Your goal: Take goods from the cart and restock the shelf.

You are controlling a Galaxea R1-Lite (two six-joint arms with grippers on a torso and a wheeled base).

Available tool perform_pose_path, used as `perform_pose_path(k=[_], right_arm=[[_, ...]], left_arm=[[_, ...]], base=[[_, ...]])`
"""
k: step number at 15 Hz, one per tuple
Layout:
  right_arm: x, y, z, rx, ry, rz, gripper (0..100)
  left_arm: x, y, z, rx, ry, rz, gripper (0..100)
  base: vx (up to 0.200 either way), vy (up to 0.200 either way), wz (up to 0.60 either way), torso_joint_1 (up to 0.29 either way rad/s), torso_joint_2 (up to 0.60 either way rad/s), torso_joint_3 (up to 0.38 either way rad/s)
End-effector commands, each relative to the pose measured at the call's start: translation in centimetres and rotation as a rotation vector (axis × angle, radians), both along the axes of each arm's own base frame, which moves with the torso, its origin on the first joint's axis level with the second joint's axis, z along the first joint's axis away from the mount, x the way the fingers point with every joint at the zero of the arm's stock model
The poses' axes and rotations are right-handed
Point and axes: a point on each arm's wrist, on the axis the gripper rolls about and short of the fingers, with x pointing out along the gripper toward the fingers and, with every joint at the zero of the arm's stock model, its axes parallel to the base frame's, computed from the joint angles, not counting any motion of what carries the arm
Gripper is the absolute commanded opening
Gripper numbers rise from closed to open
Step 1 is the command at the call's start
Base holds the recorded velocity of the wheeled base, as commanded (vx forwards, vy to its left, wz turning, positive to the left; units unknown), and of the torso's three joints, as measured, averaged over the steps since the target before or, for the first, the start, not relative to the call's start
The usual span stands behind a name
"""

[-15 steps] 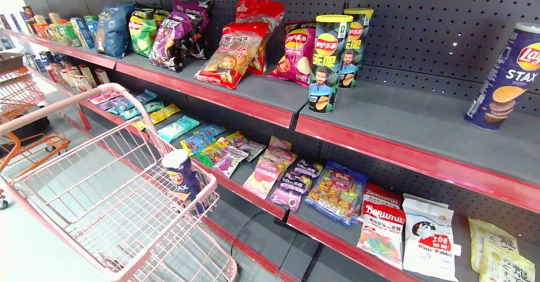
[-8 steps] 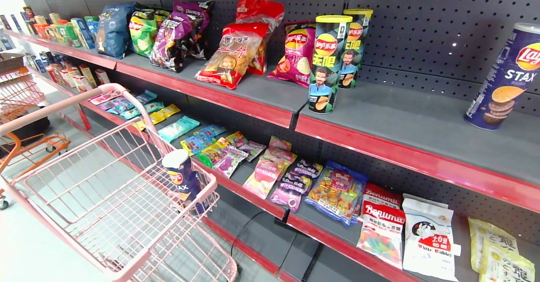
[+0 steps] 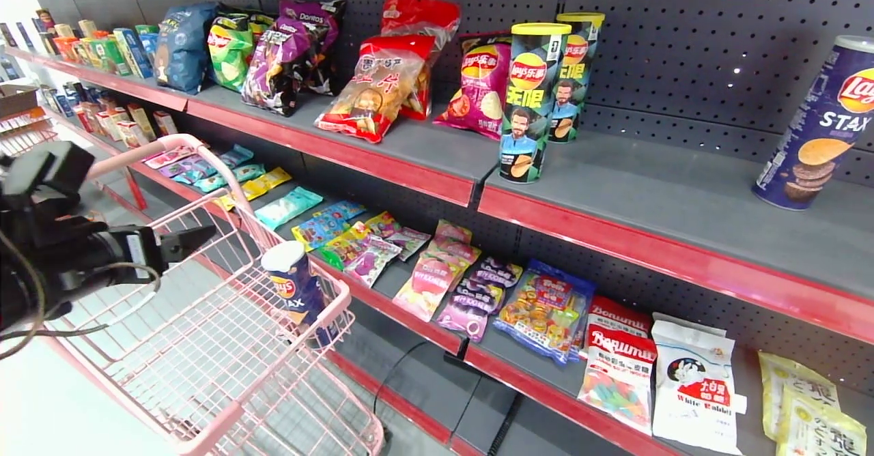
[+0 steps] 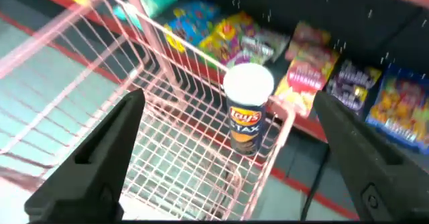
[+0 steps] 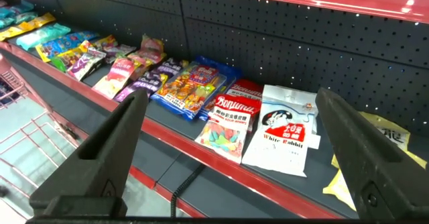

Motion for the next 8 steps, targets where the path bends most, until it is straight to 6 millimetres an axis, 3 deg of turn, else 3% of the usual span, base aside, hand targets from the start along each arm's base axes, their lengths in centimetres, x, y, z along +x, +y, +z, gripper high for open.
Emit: perform_pose_path(k=[1, 8], right_arm=[[0.0, 0.0, 0.0, -0.001, 0.000, 0.000, 100], [0.0, 0.0, 0.0, -0.002, 0.000, 0.000, 100]], left_arm=[[4.8, 0.2, -6.0, -0.006, 0.198, -0.036, 100], [9.6, -1.5, -13.0, 0.066, 0.226, -0.159, 100]], base=[[0.000, 0.000, 0.00, 0.000, 0.00, 0.000], [0.000, 0.000, 0.00, 0.000, 0.00, 0.000]])
